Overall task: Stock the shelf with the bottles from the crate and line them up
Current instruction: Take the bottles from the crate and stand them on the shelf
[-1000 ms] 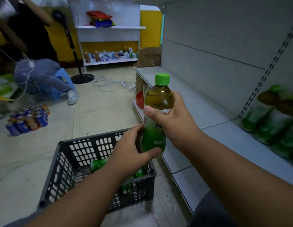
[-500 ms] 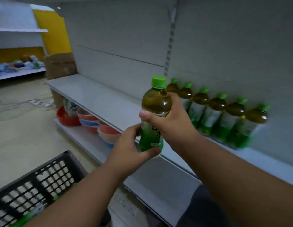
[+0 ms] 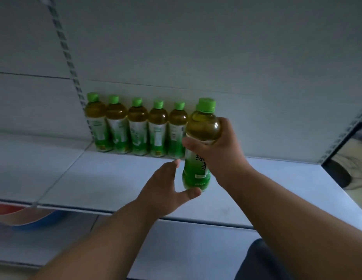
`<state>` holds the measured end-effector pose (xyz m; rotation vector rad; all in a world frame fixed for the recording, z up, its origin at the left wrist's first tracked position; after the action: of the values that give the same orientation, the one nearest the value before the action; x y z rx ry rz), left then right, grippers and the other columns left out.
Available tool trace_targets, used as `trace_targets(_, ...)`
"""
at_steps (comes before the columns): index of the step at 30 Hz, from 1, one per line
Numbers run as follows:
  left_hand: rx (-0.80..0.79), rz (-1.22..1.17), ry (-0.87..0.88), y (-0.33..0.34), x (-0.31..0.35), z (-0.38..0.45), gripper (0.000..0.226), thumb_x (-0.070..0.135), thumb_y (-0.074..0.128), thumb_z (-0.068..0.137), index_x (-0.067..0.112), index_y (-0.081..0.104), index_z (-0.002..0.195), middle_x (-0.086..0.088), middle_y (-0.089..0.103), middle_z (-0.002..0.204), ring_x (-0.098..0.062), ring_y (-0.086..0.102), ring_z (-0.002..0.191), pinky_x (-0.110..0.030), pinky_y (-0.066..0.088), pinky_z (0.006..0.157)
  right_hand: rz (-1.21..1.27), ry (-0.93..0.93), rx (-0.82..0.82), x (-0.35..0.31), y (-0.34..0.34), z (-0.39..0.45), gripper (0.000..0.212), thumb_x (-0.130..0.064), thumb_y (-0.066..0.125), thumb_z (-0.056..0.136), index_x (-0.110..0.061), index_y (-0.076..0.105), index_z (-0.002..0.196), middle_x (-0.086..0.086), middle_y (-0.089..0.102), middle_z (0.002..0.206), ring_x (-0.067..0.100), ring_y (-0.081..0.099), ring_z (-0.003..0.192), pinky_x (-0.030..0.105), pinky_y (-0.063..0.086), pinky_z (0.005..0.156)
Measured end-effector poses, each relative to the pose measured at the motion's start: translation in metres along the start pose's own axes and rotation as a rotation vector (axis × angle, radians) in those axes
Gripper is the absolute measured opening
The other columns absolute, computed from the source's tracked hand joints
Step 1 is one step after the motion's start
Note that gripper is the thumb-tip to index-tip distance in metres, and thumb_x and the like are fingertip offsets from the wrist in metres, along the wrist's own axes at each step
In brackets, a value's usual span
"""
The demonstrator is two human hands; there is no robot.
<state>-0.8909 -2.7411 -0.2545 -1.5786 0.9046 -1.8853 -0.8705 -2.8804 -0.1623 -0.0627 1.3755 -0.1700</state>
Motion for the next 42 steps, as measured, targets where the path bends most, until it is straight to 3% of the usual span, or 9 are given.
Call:
trace_targets(4, -0.054, 0.122, 0.069, 0.053, 0.011, 0.046, 0.11, 0.079, 0.058, 0.07, 0.019, 0.02, 0.154, -0.001, 0.03, 0.157, -0.016, 0.028, 0.143, -0.029, 0.024, 0.114, 0.001, 0.047, 0.12, 0.042, -0.045, 0.028, 0.061, -0.018, 0.093, 0.064, -0.031, 0.052, 0.108, -0.006, 0.068, 0.096, 0.01, 0.071, 0.086, 0.042, 0.061, 0.081)
trace_targets(7, -0.023, 0.239, 0.096, 0.084, 0.008, 0.076, 0.113, 0.082, 0.053, 0.07, 0.015, 0.018, 0.154, -0.007, 0.03, 0.157, -0.022, 0.029, 0.143, -0.039, 0.027, 0.116, -0.014, 0.081, 0.188, 0.071, -0.061, 0.048, 0.063, -0.021, 0.094, 0.062, -0.032, 0.051, 0.107, -0.005, 0.067, 0.096, 0.012, 0.07, 0.084, 0.042, 0.061, 0.08)
trace_targets(9, -0.036, 0.345, 0.08, 0.101, 0.0, 0.087, 0.113, 0.081, 0.049, 0.073, 0.011, 0.013, 0.155, -0.013, 0.021, 0.16, -0.026, 0.02, 0.147, -0.04, 0.017, 0.12, -0.031, 0.092, 0.217, 0.084, -0.065, 0.059, 0.064, -0.024, 0.094, 0.06, -0.033, 0.051, 0.107, -0.006, 0.067, 0.096, 0.012, 0.07, 0.085, 0.044, 0.06, 0.082)
trace_targets(11, -0.068, 0.439, 0.079, 0.113, -0.006, 0.091, 0.114, 0.083, 0.039, 0.076, 0.009, 0.006, 0.156, -0.015, 0.008, 0.163, -0.026, 0.005, 0.15, -0.039, 0.004, 0.121, -0.052, 0.091, 0.225, 0.092, -0.065, 0.067, 0.066, -0.025, 0.094, 0.061, -0.032, 0.05, 0.109, -0.007, 0.066, 0.096, 0.011, 0.068, 0.086, 0.044, 0.059, 0.083)
trace_targets(14, -0.064, 0.53, 0.115, 0.119, -0.007, 0.091, 0.118, 0.086, 0.014, 0.069, 0.005, 0.006, 0.155, -0.018, 0.006, 0.162, -0.028, 0.0, 0.15, -0.041, 0.002, 0.121, -0.088, 0.083, 0.218, 0.098, -0.061, 0.071, 0.069, -0.026, 0.094, 0.062, -0.032, 0.048, 0.114, -0.009, 0.064, 0.097, 0.007, 0.066, 0.086, 0.039, 0.059, 0.084)
trace_targets(18, -0.079, 0.537, 0.118, 0.121, -0.007, 0.091, 0.12, 0.084, 0.007, 0.066, 0.003, 0.009, 0.154, -0.019, 0.005, 0.162, -0.028, -0.002, 0.15, -0.04, -0.001, 0.121, -0.239, 0.08, 0.125, 0.099, -0.062, 0.064, 0.07, -0.03, 0.091, 0.066, -0.033, 0.044, 0.118, -0.013, 0.061, 0.099, 0.005, 0.063, 0.089, 0.034, 0.056, 0.081)
trace_targets(22, -0.104, 0.574, 0.113, 0.123, -0.008, 0.093, 0.116, 0.084, 0.008, 0.069, 0.004, 0.005, 0.154, -0.018, 0.0, 0.162, -0.028, -0.005, 0.15, -0.041, -0.001, 0.121, -0.493, 0.063, -0.007, 0.101, -0.073, 0.061, 0.071, -0.032, 0.089, 0.069, -0.027, 0.043, 0.124, -0.007, 0.062, 0.105, 0.02, 0.064, 0.095, 0.041, 0.056, 0.08)
trace_targets(30, -0.072, 0.628, 0.103, 0.121, -0.003, 0.092, 0.121, 0.081, -0.001, 0.061, 0.003, 0.008, 0.154, -0.02, 0.007, 0.161, -0.029, 0.004, 0.149, -0.042, 0.003, 0.121, -0.57, 0.029, 0.074, 0.102, -0.066, 0.106, 0.067, -0.033, 0.086, 0.074, -0.021, 0.044, 0.125, -0.007, 0.059, 0.104, 0.023, 0.062, 0.095, 0.036, 0.053, 0.076)
trace_targets(42, -0.079, 0.587, 0.082, 0.121, -0.004, 0.091, 0.118, 0.083, 0.001, 0.065, 0.006, 0.0, 0.155, -0.016, -0.007, 0.162, -0.026, -0.007, 0.15, -0.039, 0.0, 0.121, -0.594, 0.01, 0.135, 0.112, -0.061, 0.134, 0.073, -0.033, 0.088, 0.07, -0.016, 0.046, 0.126, 0.004, 0.055, 0.124, 0.023, 0.057, 0.108, 0.033, 0.046, 0.078)
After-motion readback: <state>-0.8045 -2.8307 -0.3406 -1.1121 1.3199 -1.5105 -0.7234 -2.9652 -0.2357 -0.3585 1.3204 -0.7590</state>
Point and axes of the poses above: each hand's wrist, its own z-axis towards the middle knuckle, its own y-axis out of the palm, x = y × z, the point moved 6 cm from there along z, towards the middle knuckle
